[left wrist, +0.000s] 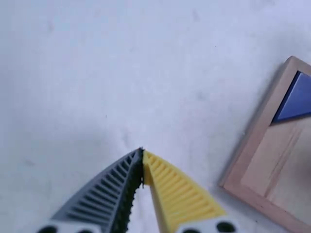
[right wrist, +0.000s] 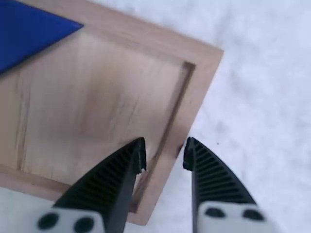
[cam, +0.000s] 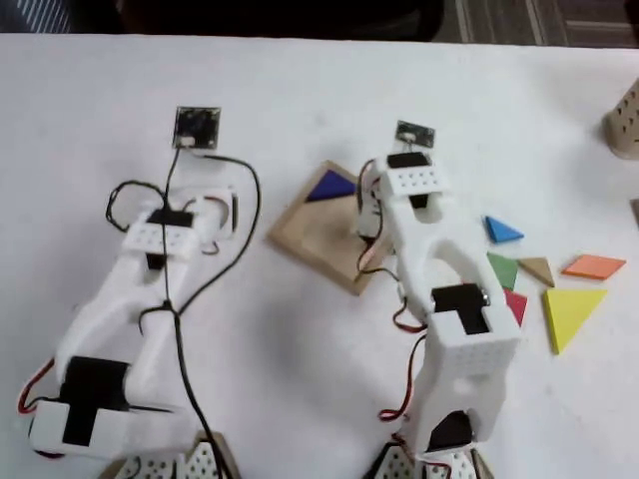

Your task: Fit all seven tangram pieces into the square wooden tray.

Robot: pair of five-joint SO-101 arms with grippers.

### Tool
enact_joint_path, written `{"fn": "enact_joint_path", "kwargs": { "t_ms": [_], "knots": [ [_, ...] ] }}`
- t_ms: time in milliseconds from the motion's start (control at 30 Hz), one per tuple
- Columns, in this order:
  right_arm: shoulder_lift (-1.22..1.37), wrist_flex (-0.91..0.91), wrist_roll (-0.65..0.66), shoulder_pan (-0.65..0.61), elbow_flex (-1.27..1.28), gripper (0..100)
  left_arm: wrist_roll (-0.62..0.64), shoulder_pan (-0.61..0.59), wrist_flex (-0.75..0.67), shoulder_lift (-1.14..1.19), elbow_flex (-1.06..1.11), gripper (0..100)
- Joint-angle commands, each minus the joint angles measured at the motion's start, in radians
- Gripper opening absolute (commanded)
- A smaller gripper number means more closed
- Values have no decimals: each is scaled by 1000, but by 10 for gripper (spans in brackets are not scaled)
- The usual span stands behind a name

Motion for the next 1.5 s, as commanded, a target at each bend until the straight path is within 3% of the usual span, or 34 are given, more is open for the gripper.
{"fn": "enact_joint_path", "kwargs": {
  "t_ms": [0,167,333,600,667,867,1100,1300,1467],
  "knots": [
    [-2,-35,-3,-10,-8,134,-15,30,-32,-22,-20,27],
    [70,-15,11,21,-43,131,-15,5,-26,24,-69,27],
    [77,-19,135,21,-71,26,-15,10,-26,31,-72,24],
    [84,-48,614,1,-130,18,-15,7,-26,31,-68,24],
    [84,-48,677,-1,-127,18,-17,7,-26,31,-68,24],
    [74,53,655,-22,-104,22,-17,5,-26,31,-66,26],
    [-42,5,582,13,81,23,-17,5,-25,31,-66,27],
    [-209,-50,575,24,249,157,-17,5,-25,31,-66,27],
    [-340,-19,580,82,310,166,-17,13,-28,31,-64,27]
  ]
}}
